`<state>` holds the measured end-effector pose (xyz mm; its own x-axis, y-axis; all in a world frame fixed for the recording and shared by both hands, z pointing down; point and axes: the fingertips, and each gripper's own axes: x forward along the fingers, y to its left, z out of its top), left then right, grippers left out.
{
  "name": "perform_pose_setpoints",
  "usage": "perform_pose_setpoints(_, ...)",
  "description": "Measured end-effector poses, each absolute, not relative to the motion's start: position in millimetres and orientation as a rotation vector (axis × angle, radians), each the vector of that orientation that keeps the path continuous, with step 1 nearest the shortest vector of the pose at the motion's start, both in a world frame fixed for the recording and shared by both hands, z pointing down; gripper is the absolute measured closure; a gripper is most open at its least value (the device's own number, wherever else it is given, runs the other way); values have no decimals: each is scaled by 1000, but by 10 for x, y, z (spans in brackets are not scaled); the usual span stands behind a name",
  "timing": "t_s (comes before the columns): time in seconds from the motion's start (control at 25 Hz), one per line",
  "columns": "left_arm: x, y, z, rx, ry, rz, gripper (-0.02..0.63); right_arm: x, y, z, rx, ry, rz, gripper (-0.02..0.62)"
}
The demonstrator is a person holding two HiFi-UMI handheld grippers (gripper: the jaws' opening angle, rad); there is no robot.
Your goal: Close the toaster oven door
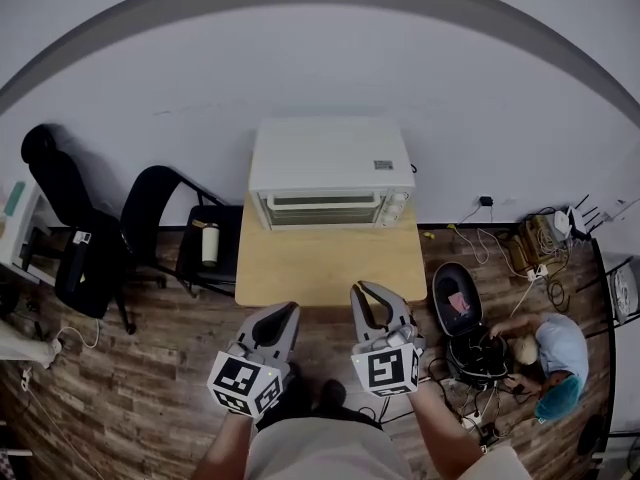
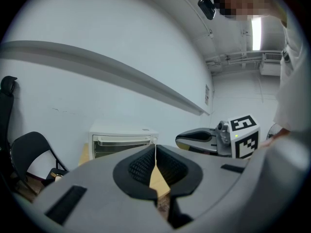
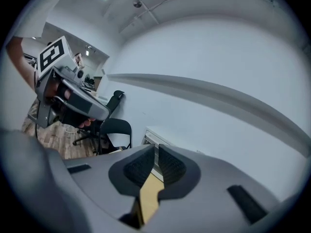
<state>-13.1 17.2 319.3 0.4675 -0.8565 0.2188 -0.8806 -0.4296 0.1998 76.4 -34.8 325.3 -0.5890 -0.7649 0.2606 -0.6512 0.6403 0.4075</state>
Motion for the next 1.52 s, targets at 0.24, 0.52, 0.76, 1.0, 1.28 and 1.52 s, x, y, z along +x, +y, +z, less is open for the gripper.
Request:
perform_pose_setpoints(0.24,146,309,3156,2439,-1485,94,595,1000,-86,3178,1133,-2542,-238,582)
perform_pose_setpoints(0.52,400,570,3120,2458,-1458,91,595,1156,210,3124,1152,-2602,-123,595)
perform_pose_setpoints(0.76,504,672,3054,2472,-1442,73,595,1251,363,3045,1169,-2656,-36,597)
perform_pose_setpoints(1.0,558,778,3051,2482,-1441,69,595,1334,541,3006,1160,-2722,41,598)
perform_pose_setpoints(1.28,553,777,3066,2461,-1452,58,595,1369,578,3023,1130,-2768,111,598)
perform_pose_setpoints(1.52,524,757,3063,2458,-1465,60,595,1353,560,3056,1116,-2776,123,598)
